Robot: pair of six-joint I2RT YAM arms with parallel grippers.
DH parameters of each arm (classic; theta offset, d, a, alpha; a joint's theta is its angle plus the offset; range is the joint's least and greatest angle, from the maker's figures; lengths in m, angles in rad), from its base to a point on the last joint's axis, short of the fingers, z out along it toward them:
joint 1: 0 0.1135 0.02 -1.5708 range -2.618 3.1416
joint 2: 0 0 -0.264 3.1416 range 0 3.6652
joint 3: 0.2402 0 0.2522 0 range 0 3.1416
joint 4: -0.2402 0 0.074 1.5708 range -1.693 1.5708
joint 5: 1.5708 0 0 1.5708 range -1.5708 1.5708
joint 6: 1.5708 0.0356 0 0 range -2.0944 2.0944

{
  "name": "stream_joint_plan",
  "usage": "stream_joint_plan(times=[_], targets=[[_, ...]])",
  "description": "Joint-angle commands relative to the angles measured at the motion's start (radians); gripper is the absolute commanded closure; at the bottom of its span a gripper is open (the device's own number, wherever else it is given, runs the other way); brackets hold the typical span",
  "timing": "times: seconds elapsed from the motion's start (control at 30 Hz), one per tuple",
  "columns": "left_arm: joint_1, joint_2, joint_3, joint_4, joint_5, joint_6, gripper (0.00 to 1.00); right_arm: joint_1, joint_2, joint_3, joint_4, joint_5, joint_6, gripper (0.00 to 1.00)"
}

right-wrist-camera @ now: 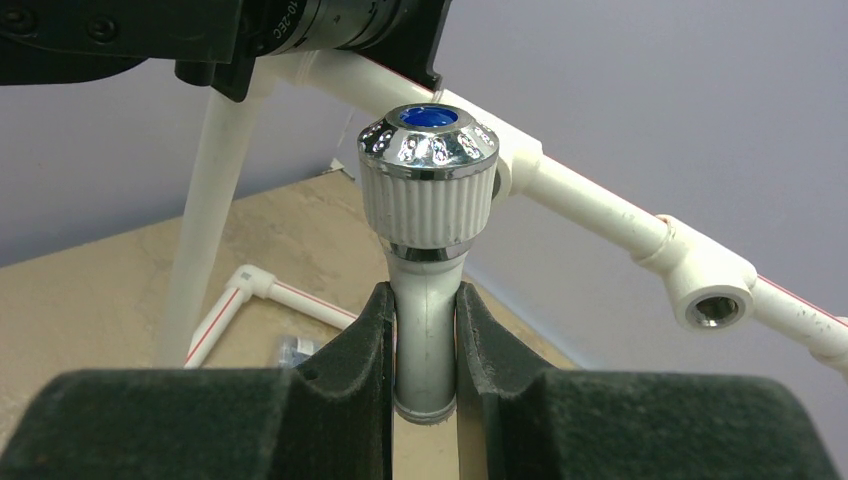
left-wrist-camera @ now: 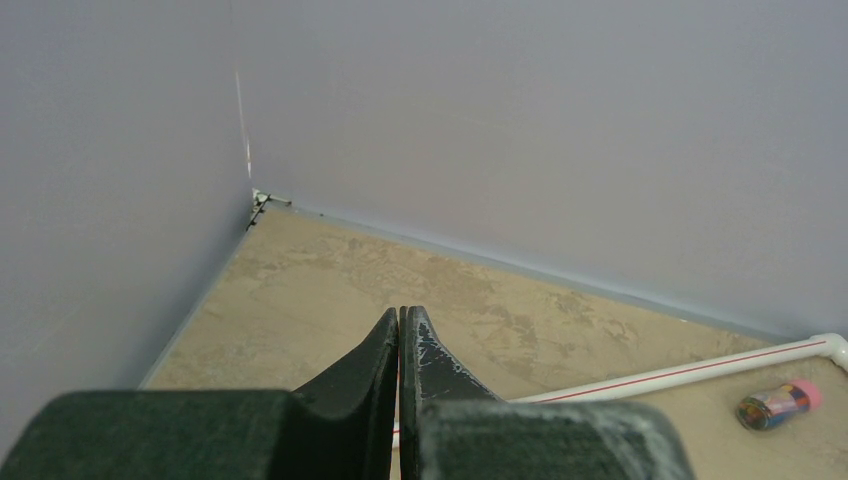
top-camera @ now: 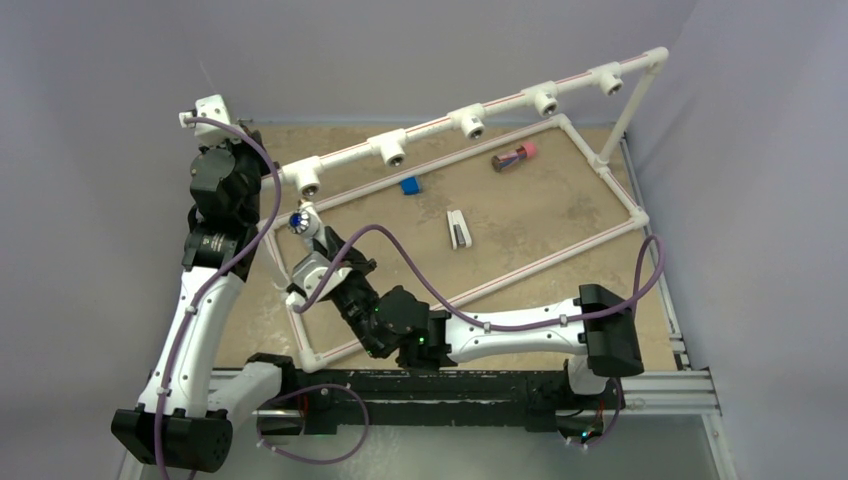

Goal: Install the water faucets

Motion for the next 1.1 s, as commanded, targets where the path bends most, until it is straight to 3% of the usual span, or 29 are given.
stream_joint_plan(times=[0.0, 1.07], targets=[[0.005, 0.025, -0.06, -0.167, 0.023, 0.0, 1.0, -0.006, -0.027, 0.025, 0.074, 0.044, 0.022, 1.0], [-0.001, 0.032, -0.06, -0.169, 0.022, 0.004, 1.0, -0.036, 0.056, 0.053, 0.241, 0.072, -0.011, 1.0]])
